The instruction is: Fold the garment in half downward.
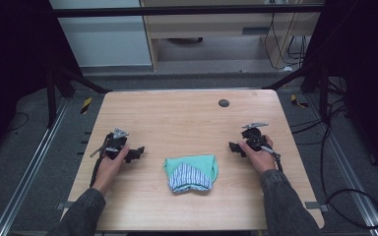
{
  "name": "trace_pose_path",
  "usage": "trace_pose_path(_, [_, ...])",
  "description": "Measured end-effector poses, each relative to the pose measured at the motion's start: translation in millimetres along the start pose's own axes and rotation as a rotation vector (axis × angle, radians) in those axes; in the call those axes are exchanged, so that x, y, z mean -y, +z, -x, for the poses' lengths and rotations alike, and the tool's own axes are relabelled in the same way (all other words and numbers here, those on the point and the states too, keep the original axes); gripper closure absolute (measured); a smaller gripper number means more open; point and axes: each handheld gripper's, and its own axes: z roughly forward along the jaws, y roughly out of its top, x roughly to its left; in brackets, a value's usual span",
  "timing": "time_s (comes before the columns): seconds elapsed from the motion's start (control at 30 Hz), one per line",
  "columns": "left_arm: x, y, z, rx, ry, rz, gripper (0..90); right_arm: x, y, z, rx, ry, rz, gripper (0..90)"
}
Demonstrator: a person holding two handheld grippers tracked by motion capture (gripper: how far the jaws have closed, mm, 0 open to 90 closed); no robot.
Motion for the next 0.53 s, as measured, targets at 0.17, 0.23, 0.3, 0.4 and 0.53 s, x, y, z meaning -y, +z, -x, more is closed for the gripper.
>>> trace_pose_path(0.17, [-1.6,5.5,0.9,-0.009,0.02,-0.033,5.9,1.5,3.5,3.9,0.045,0.012,0.029,7.2])
trace_pose_path(0.23, [-3.0,7.3,1.6,-0.003,0.031,-0.044,2.9,3.0,5.1,4.0,0.075,0.006,0.035,4.7])
trace_pose_path(0.3, [-3.6,8.5,1.8,-0.002,0.032,-0.047,1.0,3.8,6.6,5.1,0.089,0.018,0.04,1.6])
trace_pose_path(0.4, [-3.5,8.4,1.8,-0.01,0.027,-0.051,0.0,4.0,7.1,4.1,0.113,0.038,0.035,0.2])
trace_pose_path(0.53, [-3.3,8.1,1.3,-0.022,0.013,-0.051,0.0,5.6,5.8,1.0,0.141,0.065,0.038,0.2])
